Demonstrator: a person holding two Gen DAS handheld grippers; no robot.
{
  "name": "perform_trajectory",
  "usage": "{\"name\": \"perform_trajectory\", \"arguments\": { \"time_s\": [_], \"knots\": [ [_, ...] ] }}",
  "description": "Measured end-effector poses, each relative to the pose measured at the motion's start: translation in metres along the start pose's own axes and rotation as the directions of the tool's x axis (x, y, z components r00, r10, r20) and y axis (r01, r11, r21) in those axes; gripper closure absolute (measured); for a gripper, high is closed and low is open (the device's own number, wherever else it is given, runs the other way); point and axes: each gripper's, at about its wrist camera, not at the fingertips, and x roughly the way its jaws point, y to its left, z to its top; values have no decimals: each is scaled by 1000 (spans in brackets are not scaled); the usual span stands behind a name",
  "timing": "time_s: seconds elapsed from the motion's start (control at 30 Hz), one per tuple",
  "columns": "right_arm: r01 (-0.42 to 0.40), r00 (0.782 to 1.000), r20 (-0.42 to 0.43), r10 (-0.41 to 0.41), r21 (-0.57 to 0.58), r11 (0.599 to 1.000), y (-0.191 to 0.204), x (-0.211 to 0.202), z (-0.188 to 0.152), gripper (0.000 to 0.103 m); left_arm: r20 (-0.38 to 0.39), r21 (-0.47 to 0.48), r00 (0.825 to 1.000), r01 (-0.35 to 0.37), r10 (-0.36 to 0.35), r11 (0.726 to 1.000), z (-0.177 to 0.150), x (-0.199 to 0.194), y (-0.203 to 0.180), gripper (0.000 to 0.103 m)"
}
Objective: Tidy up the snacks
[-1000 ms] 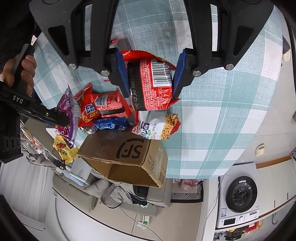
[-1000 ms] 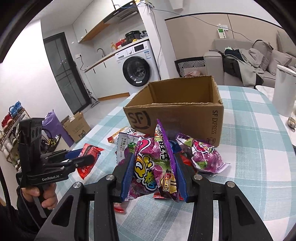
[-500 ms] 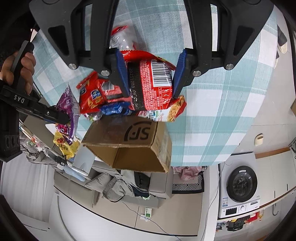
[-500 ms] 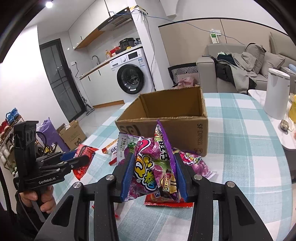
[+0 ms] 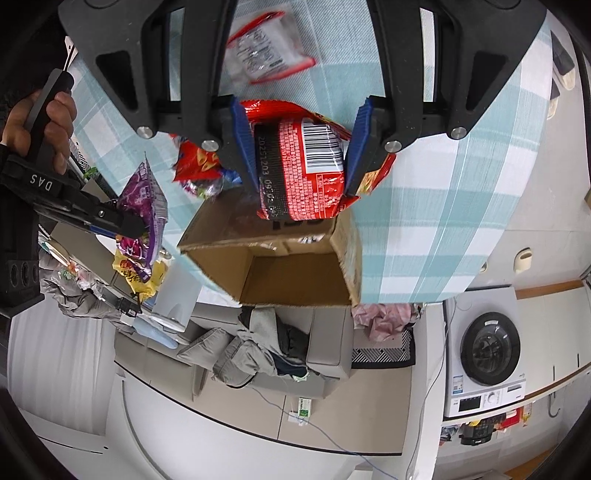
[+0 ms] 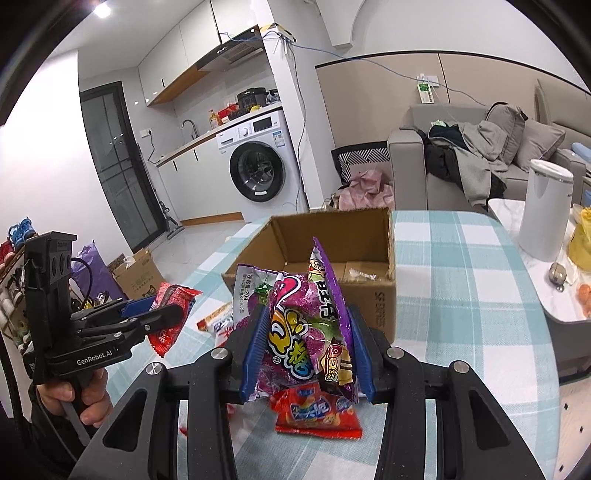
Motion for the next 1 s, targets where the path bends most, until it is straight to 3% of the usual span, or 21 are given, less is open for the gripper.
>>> {"name": "perform_trajectory", "arguments": {
  "time_s": [0.6,1.0],
  "knots": [
    [16,998,52,-18,39,999,-11,-1,38,60,53,62,999,-13,10,998,56,10,-34,61],
    [21,998,51,-25,73,997,-22,15,59,60,39,58,999,-31,29,998,81,38,-30,61]
  ]
}}
